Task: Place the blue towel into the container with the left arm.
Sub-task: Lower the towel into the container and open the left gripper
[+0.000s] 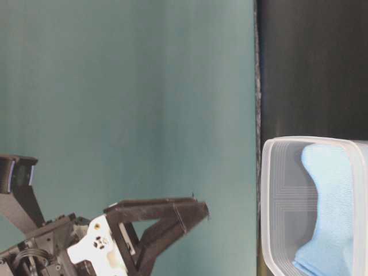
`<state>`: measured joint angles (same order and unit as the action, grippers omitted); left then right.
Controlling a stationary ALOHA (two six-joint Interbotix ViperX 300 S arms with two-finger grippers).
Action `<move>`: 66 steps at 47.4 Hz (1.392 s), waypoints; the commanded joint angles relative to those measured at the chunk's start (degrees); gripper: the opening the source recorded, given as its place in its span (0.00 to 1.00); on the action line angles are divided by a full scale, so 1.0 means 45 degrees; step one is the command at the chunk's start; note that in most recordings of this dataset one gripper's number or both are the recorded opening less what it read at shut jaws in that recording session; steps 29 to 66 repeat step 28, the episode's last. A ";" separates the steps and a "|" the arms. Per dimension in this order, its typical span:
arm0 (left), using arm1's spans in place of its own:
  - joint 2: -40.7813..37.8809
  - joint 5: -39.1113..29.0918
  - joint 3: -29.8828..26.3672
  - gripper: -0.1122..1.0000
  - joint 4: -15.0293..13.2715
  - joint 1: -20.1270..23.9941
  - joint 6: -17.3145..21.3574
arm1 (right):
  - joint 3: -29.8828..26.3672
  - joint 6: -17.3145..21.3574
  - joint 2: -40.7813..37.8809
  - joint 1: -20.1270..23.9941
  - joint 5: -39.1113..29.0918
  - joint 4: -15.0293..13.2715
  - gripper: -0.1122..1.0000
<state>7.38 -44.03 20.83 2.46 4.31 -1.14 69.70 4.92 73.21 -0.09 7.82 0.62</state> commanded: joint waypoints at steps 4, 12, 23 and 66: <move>0.1094 0.0527 -0.0215 0.89 0.0039 -0.0313 -0.0488 | -0.0078 0.0020 -0.0117 0.0000 0.0078 0.0039 0.75; 0.2832 0.1074 0.0020 0.89 0.0039 -0.0605 -0.0723 | -0.0078 0.0020 -0.0078 -0.0020 0.0078 0.0039 0.75; 0.5469 0.2793 0.1816 0.88 0.0039 -0.0762 -0.0762 | 0.0117 0.0039 -0.0156 0.0000 0.0000 0.0039 0.75; 0.6719 0.3887 0.3105 0.87 0.0039 -0.0898 -0.0742 | 0.0195 0.0039 -0.0215 0.0000 -0.0332 0.0039 0.76</move>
